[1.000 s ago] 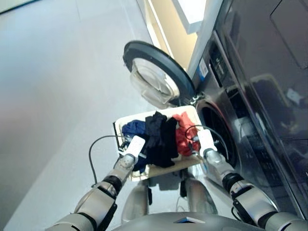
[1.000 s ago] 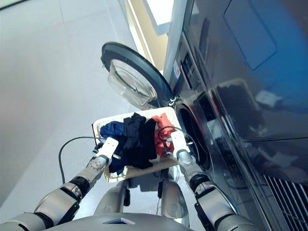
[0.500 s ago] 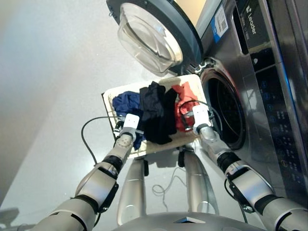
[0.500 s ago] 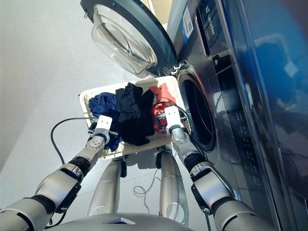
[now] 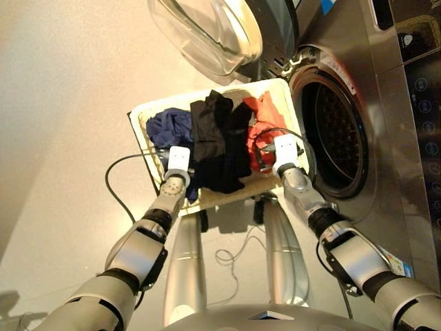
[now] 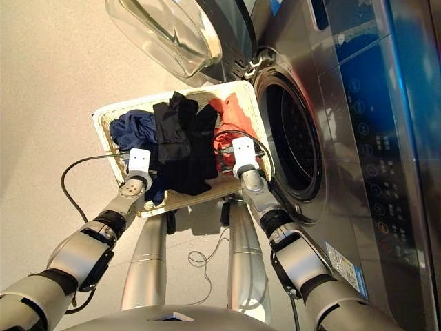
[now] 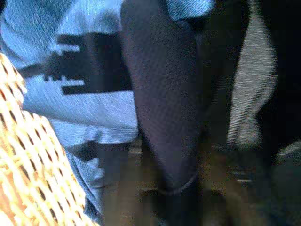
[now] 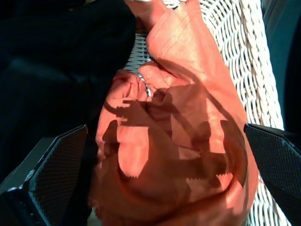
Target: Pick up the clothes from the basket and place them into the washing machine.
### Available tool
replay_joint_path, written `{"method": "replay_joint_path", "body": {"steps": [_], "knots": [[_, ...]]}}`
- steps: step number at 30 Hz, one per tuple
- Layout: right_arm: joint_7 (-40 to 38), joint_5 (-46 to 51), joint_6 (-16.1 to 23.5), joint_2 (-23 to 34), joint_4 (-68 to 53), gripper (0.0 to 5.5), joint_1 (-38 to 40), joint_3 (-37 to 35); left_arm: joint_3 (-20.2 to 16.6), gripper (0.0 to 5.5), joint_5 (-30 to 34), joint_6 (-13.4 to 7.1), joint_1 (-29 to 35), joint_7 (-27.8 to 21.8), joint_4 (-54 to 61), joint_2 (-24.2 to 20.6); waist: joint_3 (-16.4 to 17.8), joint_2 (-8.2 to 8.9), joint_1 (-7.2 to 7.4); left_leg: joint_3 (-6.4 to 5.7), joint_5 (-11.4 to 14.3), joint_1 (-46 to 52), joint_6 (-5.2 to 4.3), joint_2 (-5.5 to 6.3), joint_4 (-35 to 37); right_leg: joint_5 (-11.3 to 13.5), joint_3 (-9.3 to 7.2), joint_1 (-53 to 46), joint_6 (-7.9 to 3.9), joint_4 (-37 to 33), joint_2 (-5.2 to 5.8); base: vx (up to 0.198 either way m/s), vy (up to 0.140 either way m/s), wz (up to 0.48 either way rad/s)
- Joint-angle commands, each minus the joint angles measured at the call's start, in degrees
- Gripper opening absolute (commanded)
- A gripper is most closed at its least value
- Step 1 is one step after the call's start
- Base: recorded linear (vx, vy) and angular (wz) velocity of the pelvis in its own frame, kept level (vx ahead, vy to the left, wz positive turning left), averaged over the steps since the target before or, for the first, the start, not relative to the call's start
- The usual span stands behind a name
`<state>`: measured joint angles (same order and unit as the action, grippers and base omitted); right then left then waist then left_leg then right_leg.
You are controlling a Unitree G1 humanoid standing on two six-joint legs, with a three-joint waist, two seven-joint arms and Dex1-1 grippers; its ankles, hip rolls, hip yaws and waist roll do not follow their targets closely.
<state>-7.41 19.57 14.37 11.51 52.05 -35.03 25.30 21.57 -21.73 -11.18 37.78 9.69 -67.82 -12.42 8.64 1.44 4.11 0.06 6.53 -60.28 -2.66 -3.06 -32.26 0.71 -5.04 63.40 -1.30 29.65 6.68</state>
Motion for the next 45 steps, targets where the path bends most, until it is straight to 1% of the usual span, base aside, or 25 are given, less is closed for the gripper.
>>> {"method": "replay_joint_path", "body": {"steps": [1, 4, 6, 8, 9, 11, 12, 13, 15, 17, 18, 19, 20, 25, 26, 29, 31, 36, 41, 45], "knots": [[0.54, 0.88, 3.71, -0.91, -1.83, 5.5, -1.78, 0.61, -1.69, 0.0, -0.1, -2.75, 0.86, 0.39, -0.62, -1.39, 0.04, -1.17, 0.32, -1.94, 2.65, 5.89, 0.4, 0.12, 1.34, -6.76, 0.41, -6.68, -5.05, 1.97, 0.56, 0.0, 0.0, 0.0], [0.93, 1.25, 3.6, -1.19, -1.08, 5.5, -1.13, 0.46, -1.51, 0.0, -0.5, -2.99, 0.7, -0.27, -0.42, -1.1, -0.04, -1.14, 0.31, -1.61, 2.32, 8.88, 0.25, 0.09, 3.01, -6.27, 0.64, -9.24, -5.24, 0.49, 0.72, 0.0, 0.0, 0.0], [1.09, 1.68, 3.54, -1.21, -0.58, 5.5, -0.67, 0.18, -1.39, 0.0, -1.42, -3.51, 0.51, -0.66, 0.81, -0.9, 0.1, -1.26, 0.15, -1.21, 1.93, 11.59, 0.16, 0.15, 4.86, -5.81, 0.76, -11.67, -5.33, -1.02, 0.82, 0.0, 0.0, 0.0], [1.24, 2.07, 3.49, -1.16, -0.77, 5.5, -0.18, 0.02, -1.6, 0.0, -2.99, -4.54, 0.35, -0.96, 2.66, -0.83, 0.46, -1.46, -0.08, -0.85, 1.56, 14.56, 0.08, 0.19, 6.66, -5.24, 0.79, -14.35, -5.46, -2.78, 0.95, 0.0, 0.0, 0.0], [1.25, 2.07, 3.49, -1.16, -0.77, 5.5, -0.18, 0.02, -1.59, 0.0, -2.99, -4.54, 0.35, -0.96, 2.66, -0.83, 0.55, -1.45, -0.09, -0.85, 1.54, 14.7, 0.08, 0.19, 6.73, -5.22, 0.79, -14.47, -5.46, -2.83, 0.95, 0.0, 0.0, 0.0], [1.64, 2.32, 3.55, -1.01, -1.77, 5.5, 0.65, 0.21, -1.5, 0.0, -6.0, -6.1, -0.79, -1.6, 8.06, -0.59, 1.21, -1.84, -0.41, -0.32, 0.98, 18.09, 0.07, 0.25, 8.82, -4.55, 1.09, -17.47, -5.61, -4.82, 0.98, 0.0, 0.0, 0.0], [1.63, 2.32, 3.55, -1.01, -1.78, 5.5, 0.67, 0.21, -1.49, 0.0, -6.0, -6.08, -0.82, -1.59, 8.1, -0.6, 1.28, -1.83, -0.42, -0.32, 0.96, 18.21, 0.07, 0.25, 8.88, -4.54, 1.1, -17.59, -5.61, -4.86, 0.97, -0.072, -0.019, -0.029], [1.9, 1.85, 3.44, -0.79, -2.24, 5.5, 1.26, 0.56, -1.92, 0.0, -8.82, -7.07, -1.72, -2.09, 12.27, -0.33, 1.62, -1.79, -0.51, 0.16, -1.05, 19.76, 0.31, 0.75, 10.53, -2.59, 1.23, -19.46, -5.4, -7.49, 1.18, -0.075, -0.022, 0.006], [2.25, -0.79, 3.16, 0.02, -3.63, 5.5, 2.16, 1.88, -2.42, 0.0, -11.74, -8.55, -3.14, -2.74, 18.72, -0.23, 1.86, -1.87, -0.85, 0.29, -1.4, 21.99, 0.28, 0.98, 11.82, -2.34, 1.27, -21.77, -5.47, -8.91, 1.24, -0.033, -0.021, 0.016], [2.62, -3.87, 2.73, 1.0, -4.93, 5.5, 3.07, 3.04, -2.54, 0.0, -13.55, -9.27, -4.83, -3.41, 23.92, -0.18, 2.11, -1.94, -1.06, 0.28, -1.71, 23.94, 0.24, 1.05, 13.12, -2.07, 1.34, -23.77, -5.58, -10.29, 1.24, 0.0, 0.0, 0.0], [2.79, -5.1, 2.63, 1.52, -5.34, 5.5, 3.54, 3.31, -2.75, 0.0, -14.76, -9.74, -5.53, -3.59, 26.87, -0.24, 2.21, -1.94, -1.17, 0.36, -1.92, 24.75, 0.2, 1.06, 13.63, -1.87, 1.1, -24.76, -5.62, -11.14, 1.41, 0.0, 0.0, 0.0], [2.97, -6.48, 2.39, 2.06, -6.54, 5.5, 3.93, 3.87, -2.87, 0.0, -15.98, -10.17, -6.19, -3.93, 30.29, -0.34, 2.26, -1.89, -1.29, 0.35, -2.15, 25.6, 0.13, 1.09, 14.21, -1.72, 1.06, -25.58, -5.64, -11.76, 1.36, 0.0, 0.0, 0.0], [2.97, -6.48, 2.38, 2.06, -6.55, 5.5, 3.94, 3.87, -2.87, 0.0, -15.97, -10.16, -6.21, -3.93, 30.3, -0.34, 2.28, -1.89, -1.29, 0.34, -2.15, 25.64, 0.12, 1.09, 14.23, -1.72, 1.06, -25.62, -5.64, -11.77, 1.36, 0.0, 0.0, 0.0], [3.7, -11.34, 1.36, 3.35, -8.65, 5.5, 5.47, 4.76, -2.85, 0.0, -19.88, -10.19, -8.96, -5.69, 41.57, -0.55, 2.38, -2.02, -1.67, 0.55, -2.58, 28.72, -0.01, 1.22, 16.34, -1.33, 1.06, -28.82, -5.83, -14.19, 1.41, 0.003, -0.011, 0.003], [3.82, -12.16, 1.26, 3.57, -8.83, 5.5, 5.7, 4.84, -2.77, 0.0, -21.06, -10.42, -9.61, -6.06, 44.02, -0.49, 2.39, -2.16, -1.79, 0.68, -2.64, 29.24, 0.0, 1.14, 16.75, -1.24, 1.09, -29.34, -5.85, -14.5, 1.35, 0.0, 0.0, 0.0], [3.92, -13.91, 1.04, 4.04, -10.22, 5.5, 5.99, 5.15, -2.43, 0.0, -23.74, -9.82, -10.72, -7.95, 46.76, -0.13, 2.28, -2.6, -1.96, 1.23, -2.81, 30.53, 0.03, 1.01, 17.72, -0.91, 1.54, -30.39, -5.99, -15.7, 1.29, 0.0, 0.0, 0.0], [3.94, -14.58, 0.97, 4.15, -10.77, 5.5, 5.97, 5.13, -2.1, 0.0, -24.97, -9.83, -11.33, -8.45, 48.81, 0.05, 2.17, -3.03, -2.11, 1.56, -2.93, 30.83, 0.06, 1.08, 18.03, -0.84, 1.64, -30.9, -6.01, -16.46, 1.25, 0.0, 0.0, 0.0], [4.05, -16.31, 0.68, 4.74, -12.82, 5.5, 6.2, 4.83, -0.6, 0.0, -26.32, -8.11, -15.33, -10.37, 54.09, -0.71, 1.85, -4.37, -2.71, 1.8, -3.03, 30.89, 0.36, 1.23, 18.23, -0.76, 2.05, -30.73, -5.95, -16.66, 1.24, 0.0, 0.0, 0.0], [3.01, -18.29, 1.35, 6.01, -16.41, 5.5, 7.08, 3.54, 0.0, 0.0, -25.7, -6.81, -19.24, -11.31, 55.62, -1.52, 1.72, -5.77, -3.08, 1.94, -3.08, 31.37, 0.46, 1.35, 18.68, -0.86, 2.06, -31.21, -6.05, -17.09, 1.41, 0.0, 0.0, 0.0], [3.08, -19.7, 1.6, 6.61, -18.15, 5.5, 6.94, 4.01, 0.77, 0.0, -25.56, -5.89, -20.97, -12.09, 54.14, -1.04, 1.69, -6.29, -3.13, 2.15, -3.07, 31.53, 0.48, 1.53, 18.72, -0.96, 1.91, -31.51, -6.02, -17.37, 1.52, 0.0, 0.0, 0.0]]}}
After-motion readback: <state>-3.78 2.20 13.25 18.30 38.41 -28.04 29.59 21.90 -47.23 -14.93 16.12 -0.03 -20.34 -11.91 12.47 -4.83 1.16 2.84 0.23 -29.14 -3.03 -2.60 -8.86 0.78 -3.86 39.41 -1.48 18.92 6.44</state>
